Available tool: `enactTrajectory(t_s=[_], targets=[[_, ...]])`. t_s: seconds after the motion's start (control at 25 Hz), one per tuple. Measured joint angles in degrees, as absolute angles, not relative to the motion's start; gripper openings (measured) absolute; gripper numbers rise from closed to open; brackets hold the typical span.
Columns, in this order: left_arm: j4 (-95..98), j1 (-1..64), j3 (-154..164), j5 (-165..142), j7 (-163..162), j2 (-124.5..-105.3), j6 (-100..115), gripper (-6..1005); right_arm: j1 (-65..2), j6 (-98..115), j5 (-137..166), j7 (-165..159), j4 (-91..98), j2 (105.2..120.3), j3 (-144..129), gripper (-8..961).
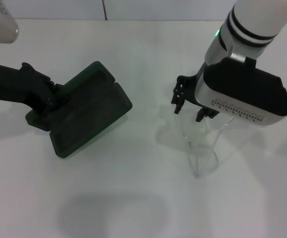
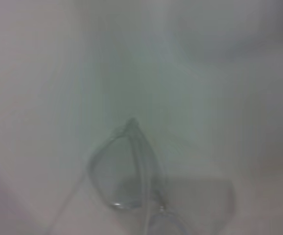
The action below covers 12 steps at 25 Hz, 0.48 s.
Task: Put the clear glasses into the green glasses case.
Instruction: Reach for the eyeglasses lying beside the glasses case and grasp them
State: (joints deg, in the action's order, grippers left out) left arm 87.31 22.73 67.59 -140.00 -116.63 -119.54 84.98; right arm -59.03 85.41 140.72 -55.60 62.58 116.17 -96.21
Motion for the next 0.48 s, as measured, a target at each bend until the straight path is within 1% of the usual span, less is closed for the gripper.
enactTrajectory(t_s=[0.24, 0.36, 0.48], targets=[[87.3, 23.1, 67.6, -140.0, -116.2, -119.52, 84.9, 194, -55.6, 84.0, 136.3, -57.9, 67.0, 116.17, -91.7, 365], [87.3, 23.3, 67.6, -140.5, -116.2, -119.39, 84.9, 194, -52.5, 83.8, 133.1, -59.4, 70.6, 116.15, -88.5, 358], [87.4, 23.8, 67.6, -142.3, -116.2, -119.33, 84.9, 194, -48.0, 83.6, 128.9, -59.8, 74.9, 116.15, -85.1, 350]])
